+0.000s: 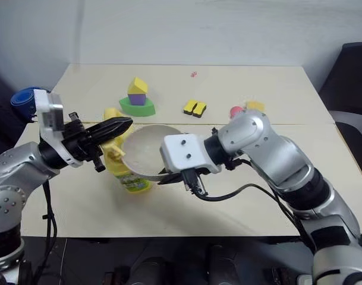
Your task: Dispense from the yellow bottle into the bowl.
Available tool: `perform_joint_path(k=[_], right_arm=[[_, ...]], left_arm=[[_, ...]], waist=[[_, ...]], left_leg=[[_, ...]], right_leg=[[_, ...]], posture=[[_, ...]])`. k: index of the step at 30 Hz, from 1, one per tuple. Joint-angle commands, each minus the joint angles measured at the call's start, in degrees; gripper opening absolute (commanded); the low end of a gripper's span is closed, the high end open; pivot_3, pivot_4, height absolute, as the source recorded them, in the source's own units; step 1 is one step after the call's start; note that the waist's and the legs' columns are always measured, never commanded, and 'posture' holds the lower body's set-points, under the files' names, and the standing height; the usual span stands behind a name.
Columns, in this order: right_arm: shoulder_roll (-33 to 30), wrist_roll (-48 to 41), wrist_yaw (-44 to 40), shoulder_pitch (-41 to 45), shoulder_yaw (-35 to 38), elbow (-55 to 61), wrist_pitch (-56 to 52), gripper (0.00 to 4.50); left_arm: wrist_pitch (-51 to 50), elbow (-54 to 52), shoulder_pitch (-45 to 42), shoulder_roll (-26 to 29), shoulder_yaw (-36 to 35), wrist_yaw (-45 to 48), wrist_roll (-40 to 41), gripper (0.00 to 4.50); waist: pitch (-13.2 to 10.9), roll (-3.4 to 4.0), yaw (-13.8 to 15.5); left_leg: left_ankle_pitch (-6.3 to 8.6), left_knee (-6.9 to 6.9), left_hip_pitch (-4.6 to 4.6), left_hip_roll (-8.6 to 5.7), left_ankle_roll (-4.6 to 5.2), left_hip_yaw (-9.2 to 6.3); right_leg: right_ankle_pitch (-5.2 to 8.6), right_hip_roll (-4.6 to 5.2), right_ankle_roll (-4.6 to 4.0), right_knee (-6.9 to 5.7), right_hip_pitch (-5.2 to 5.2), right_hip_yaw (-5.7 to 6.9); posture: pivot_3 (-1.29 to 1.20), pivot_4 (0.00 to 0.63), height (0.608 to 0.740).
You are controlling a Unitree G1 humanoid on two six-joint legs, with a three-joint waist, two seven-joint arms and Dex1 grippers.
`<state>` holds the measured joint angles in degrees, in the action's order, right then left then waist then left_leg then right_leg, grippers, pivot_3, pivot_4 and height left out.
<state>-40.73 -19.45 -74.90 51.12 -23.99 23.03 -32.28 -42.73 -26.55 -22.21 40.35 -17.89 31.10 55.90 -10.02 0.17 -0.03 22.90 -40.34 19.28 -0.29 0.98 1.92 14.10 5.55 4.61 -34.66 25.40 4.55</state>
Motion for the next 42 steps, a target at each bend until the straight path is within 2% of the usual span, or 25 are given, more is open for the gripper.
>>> perform_joint_path(k=[1, 4, 7, 10, 15, 17, 19, 22, 26, 30, 34, 38, 42], right_arm=[[-4.1, 2.36, -1.11, -4.24, 4.44, -3.38, 7.11, 0.0], [-5.69, 3.92, -1.05, -7.71, 5.96, -7.57, 11.97, 0.0], [-5.99, 6.89, -0.4, -13.32, 7.68, -16.9, 21.99, 0.0], [-3.94, 11.56, 1.2, -16.13, 8.01, -32.36, 38.1, 0.0], [-0.48, 18.66, 5.07, -14.95, 6.84, -52.48, 55.97, 0.0], [0.95, 18.53, 5.28, -14.64, 7.71, -56.31, 58.66, 0.0], [1.51, 17.4, 4.68, -15.07, 8.8, -57.79, 60.99, 0.64], [0.71, 12.88, 2.18, -18.42, 10.98, -54.64, 61.68, 1.6], [-0.73, 2.12, 0.01, -26.64, 17.38, -43.28, 59.84, 3.02], [-5.07, -8.77, 1.45, -41.0, 25.99, -27.92, 47.54, 4.45], [-7.22, -12.54, 1.97, -52.44, 31.98, -20.31, 42.81, 4.5], [-6.39, -12.9, 1.72, -59.92, 34.91, -15.17, 42.7, 4.5], [-4.76, -10.88, 3.31, -60.75, 35.99, -15.52, 44.88, 4.5]], left_arm=[[2.27, 2.61, -3.97, 1.27, -7.19, 1.98, 4.68, 0.01], [2.17, 4.63, -2.95, 3.75, -10.28, 5.23, 5.22, 0.01], [4.4, 4.71, 4.31, 7.97, -13.77, 12.51, 1.47, 0.01], [9.34, 9.77, 13.93, 11.22, -18.08, 19.03, -5.85, 0.01], [20.56, 15.64, 25.36, 8.33, -19.39, 23.29, -15.86, 0.01], [23.04, 15.97, 28.22, 7.07, -18.64, 24.13, -17.9, 0.01], [23.53, 14.57, 30.68, 6.23, -17.18, 25.23, -18.65, 0.0], [24.65, 12.97, 34.09, 4.84, -14.21, 24.8, -21.46, 0.6], [28.65, 12.76, 36.91, 3.22, -11.85, 25.38, -24.74, 1.88], [33.85, 15.14, 40.06, 2.0, -9.83, 27.84, -27.92, 3.2], [44.75, 18.07, 42.99, 0.86, -8.77, 27.64, -34.7, 4.49], [51.13, 21.79, 45.31, -0.26, -8.27, 28.11, -36.78, 4.49], [54.34, 21.81, 45.74, -1.27, -7.42, 26.42, -38.62, 4.49]], waist=[[-0.15, -0.24, -0.05], [-0.18, -0.29, -0.32], [-0.18, -0.29, -0.94], [-0.2, -0.28, -1.46], [-0.41, -0.07, -1.69], [-0.46, 0.02, -1.73], [-0.5, 0.04, -1.71], [-0.5, 0.06, -1.42], [-0.51, 0.08, -1.05], [-0.59, 0.26, -0.14], [-0.58, 0.27, 0.11], [-0.57, 0.26, -0.04], [-0.56, 0.25, 0.04]], left_leg=[[0.0, 0.01, 0.03, 0.01, 0.0, -0.01], [0.01, 0.13, 0.06, 0.01, 0.01, 0.02], [0.01, 0.31, -0.03, 0.07, 0.01, 0.15], [0.01, 0.31, -0.02, 0.06, 0.01, 0.2], [-0.01, 0.27, -0.08, 0.07, 0.01, 0.29], [-0.01, 0.28, -0.08, 0.1, 0.01, 0.29], [-0.01, 0.29, -0.05, 0.13, 0.0, 0.23], [-0.01, 0.27, -0.03, 0.12, 0.0, 0.16], [0.0, 0.26, -0.01, 0.1, 0.02, 0.06], [0.03, 0.27, -0.04, 0.11, 0.04, 0.09], [0.09, 0.27, -0.08, 0.12, 0.14, 0.14], [0.12, 0.31, -0.17, 0.14, 0.19, 0.19], [0.15, 0.29, -0.18, 0.13, 0.25, 0.25]], right_leg=[[0.0, -0.02, 0.0, 0.05, 0.01, 0.03], [-0.01, -0.04, 0.02, 0.2, 0.03, 0.04], [-0.01, -0.12, 0.02, 0.28, 0.04, 0.19], [-0.01, -0.14, 0.02, 0.32, 0.03, 0.49], [-0.01, -0.12, 0.02, 0.32, 0.04, 0.41], [-0.01, -0.11, 0.01, 0.27, 0.05, 0.39], [0.0, -0.09, 0.01, 0.23, 0.05, 0.35], [-0.01, -0.02, 0.01, 0.25, 0.04, 0.12], [0.0, 0.04, 0.01, 0.26, -0.01, 0.07], [-0.01, 0.05, 0.01, 0.27, -0.01, 0.03], [-0.01, 0.06, 0.0, 0.52, -0.03, -0.03], [-0.01, 0.05, -0.02, 0.47, -0.03, -0.12], [-0.02, 0.06, -0.02, 0.47, -0.02, -0.19]], posture=[[0.0, 0.15, 0.74], [0.0, 0.15, 0.74], [0.0, 0.15, 0.74], [0.0, 0.15, 0.74], [0.0, 0.15, 0.74], [0.0, 0.15, 0.74], [0.0, 0.15, 0.74], [0.0, 0.15, 0.74], [0.0, 0.15, 0.74], [0.0, 0.15, 0.74], [0.0, 0.15, 0.74], [0.0, 0.15, 0.74], [0.0, 0.15, 0.74]])
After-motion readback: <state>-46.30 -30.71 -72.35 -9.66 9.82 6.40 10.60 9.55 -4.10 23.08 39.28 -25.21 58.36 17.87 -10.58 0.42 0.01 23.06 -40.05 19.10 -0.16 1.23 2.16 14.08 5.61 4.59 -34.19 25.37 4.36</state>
